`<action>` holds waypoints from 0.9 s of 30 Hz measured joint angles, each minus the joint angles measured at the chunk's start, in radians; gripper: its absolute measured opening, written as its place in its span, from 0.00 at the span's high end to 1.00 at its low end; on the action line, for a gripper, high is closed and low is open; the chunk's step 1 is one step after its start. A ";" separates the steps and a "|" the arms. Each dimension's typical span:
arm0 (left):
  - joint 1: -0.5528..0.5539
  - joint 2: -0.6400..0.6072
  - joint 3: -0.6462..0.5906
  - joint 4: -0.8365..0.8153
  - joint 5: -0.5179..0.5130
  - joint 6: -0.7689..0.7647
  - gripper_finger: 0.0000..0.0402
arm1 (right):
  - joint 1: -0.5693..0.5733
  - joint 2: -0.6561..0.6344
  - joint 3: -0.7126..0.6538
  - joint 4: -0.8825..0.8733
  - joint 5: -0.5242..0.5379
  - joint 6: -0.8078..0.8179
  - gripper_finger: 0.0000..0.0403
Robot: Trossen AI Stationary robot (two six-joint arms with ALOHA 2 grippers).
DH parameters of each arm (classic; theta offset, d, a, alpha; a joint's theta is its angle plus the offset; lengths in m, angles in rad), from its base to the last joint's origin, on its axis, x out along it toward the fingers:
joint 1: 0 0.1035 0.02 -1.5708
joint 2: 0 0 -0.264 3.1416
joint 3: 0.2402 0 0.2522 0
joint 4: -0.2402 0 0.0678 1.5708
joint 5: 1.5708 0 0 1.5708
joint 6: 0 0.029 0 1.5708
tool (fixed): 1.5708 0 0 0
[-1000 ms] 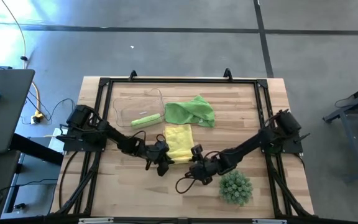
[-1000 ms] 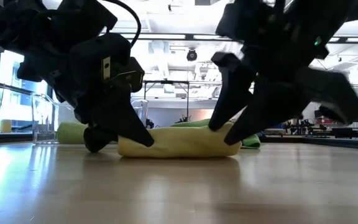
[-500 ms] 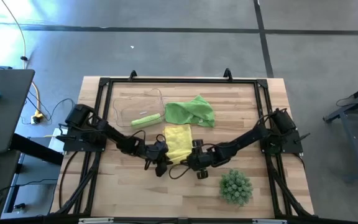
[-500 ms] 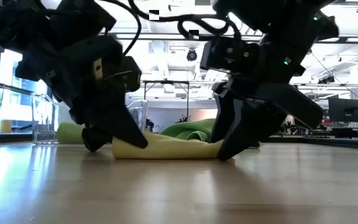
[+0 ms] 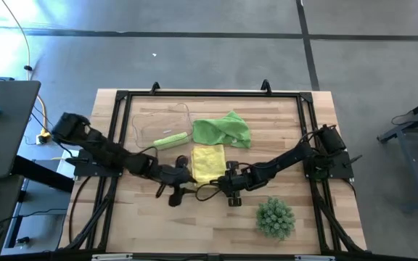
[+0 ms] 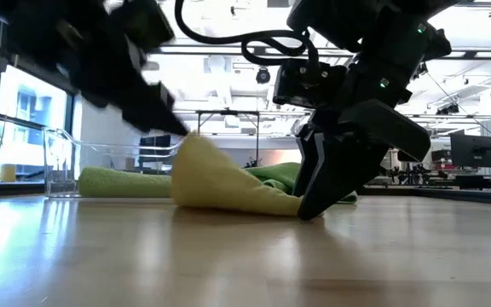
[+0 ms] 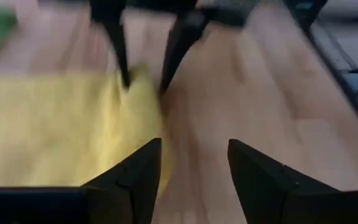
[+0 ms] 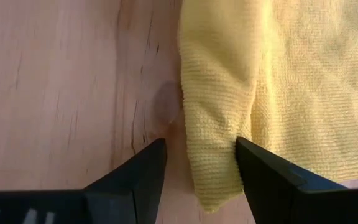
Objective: Roll microfiber towels into tight, uniform cylinder then place into a basket
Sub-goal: Roll the yellow towel
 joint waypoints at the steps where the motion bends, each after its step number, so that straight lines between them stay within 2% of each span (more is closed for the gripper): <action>1: -0.011 -0.010 0.000 0.019 -0.016 0.024 0.56 | 0.000 0.000 0.000 0.001 0.000 0.000 0.54; 5: -0.051 0.007 0.001 0.085 -0.078 0.107 0.56 | 0.000 0.000 -0.001 0.004 -0.001 0.000 0.54; 15: -0.072 0.253 0.021 0.267 -0.270 0.168 0.56 | -0.001 0.000 -0.003 0.015 -0.001 0.000 0.54; 22: -0.066 0.385 0.088 0.231 -0.309 0.181 0.58 | -0.005 0.000 -0.004 0.017 -0.002 0.001 0.54; 27: -0.067 0.411 0.131 0.119 -0.355 0.052 0.66 | -0.005 0.000 -0.003 0.017 -0.003 0.000 0.54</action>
